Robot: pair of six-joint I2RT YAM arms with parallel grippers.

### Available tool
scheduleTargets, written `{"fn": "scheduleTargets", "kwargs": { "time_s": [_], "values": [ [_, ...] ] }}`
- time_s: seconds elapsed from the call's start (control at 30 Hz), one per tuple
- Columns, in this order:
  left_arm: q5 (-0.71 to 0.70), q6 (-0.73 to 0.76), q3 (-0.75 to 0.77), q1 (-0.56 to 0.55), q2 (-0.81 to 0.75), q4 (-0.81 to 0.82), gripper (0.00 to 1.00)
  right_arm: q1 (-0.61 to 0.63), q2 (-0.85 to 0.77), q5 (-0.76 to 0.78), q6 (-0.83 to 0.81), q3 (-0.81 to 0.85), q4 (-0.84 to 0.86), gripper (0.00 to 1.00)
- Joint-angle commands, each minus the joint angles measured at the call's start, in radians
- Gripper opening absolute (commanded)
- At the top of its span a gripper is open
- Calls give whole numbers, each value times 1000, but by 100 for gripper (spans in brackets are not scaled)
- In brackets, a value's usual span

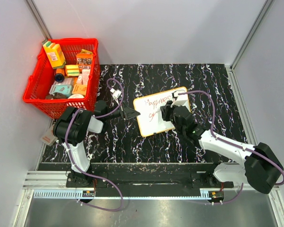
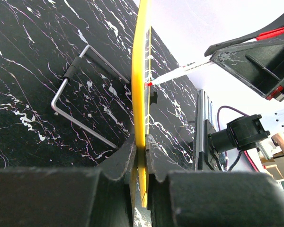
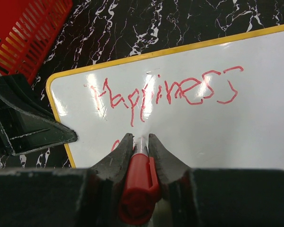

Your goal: Write a sentence on the whiteboard

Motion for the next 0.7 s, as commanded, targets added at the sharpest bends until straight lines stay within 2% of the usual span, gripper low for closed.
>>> {"fn": "scheduleTargets", "kwargs": {
  "time_s": [0.0,0.67],
  "values": [
    [31,27,23,-10,-31,105,0,-21,-18,26,-13,34,23,0],
    [31,29,25,-12,-28,102,0,-21,-51,-29,12,-1,-49,0]
  ]
}}
